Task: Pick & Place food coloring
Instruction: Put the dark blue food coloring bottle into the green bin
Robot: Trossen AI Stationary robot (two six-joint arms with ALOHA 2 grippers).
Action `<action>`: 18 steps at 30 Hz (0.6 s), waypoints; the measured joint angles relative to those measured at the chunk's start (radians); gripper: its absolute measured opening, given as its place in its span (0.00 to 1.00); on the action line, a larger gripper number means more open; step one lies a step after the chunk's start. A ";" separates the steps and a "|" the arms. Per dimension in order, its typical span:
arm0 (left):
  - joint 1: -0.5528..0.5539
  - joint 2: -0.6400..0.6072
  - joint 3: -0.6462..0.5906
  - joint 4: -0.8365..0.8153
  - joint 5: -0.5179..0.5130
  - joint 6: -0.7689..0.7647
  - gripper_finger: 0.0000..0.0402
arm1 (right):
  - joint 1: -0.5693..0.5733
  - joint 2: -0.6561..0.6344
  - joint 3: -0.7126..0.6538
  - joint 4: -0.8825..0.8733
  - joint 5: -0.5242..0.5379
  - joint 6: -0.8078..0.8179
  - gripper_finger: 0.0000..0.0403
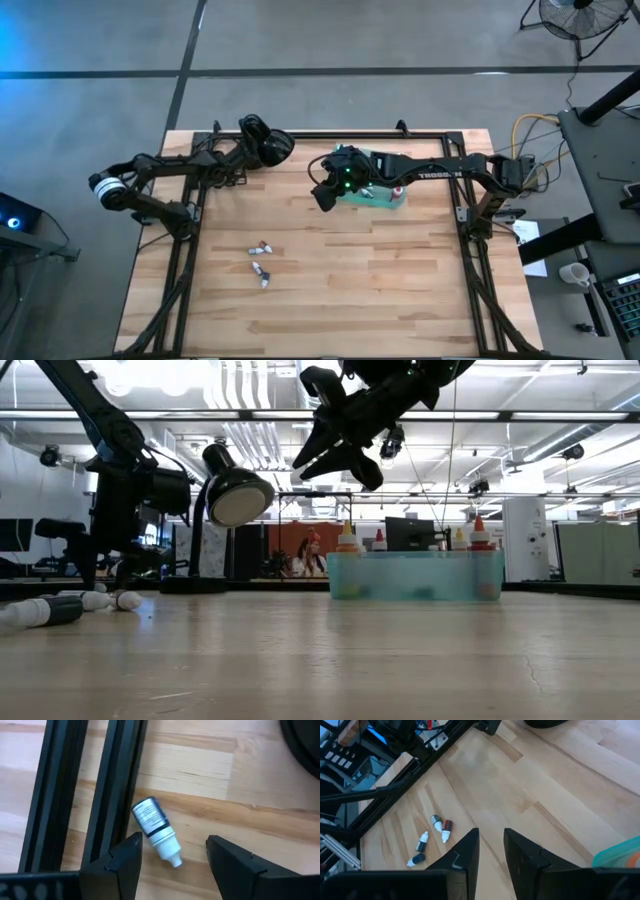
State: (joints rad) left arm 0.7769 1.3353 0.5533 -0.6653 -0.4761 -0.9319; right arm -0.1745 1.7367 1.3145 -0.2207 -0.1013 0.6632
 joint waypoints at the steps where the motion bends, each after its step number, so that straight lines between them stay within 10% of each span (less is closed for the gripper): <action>1: 0.000 0.000 0.000 0.000 -0.005 0.004 0.48 | 0.000 0.000 0.000 0.000 0.000 0.000 0.20; 18: 0.027 0.010 -0.057 0.068 -0.034 -0.061 0.48 | 0.000 0.000 0.000 -0.004 0.000 -0.043 0.21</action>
State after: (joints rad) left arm 0.8043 1.3457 0.4963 -0.5972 -0.5098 -0.9928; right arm -0.1749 1.7367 1.3144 -0.2243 -0.1009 0.6199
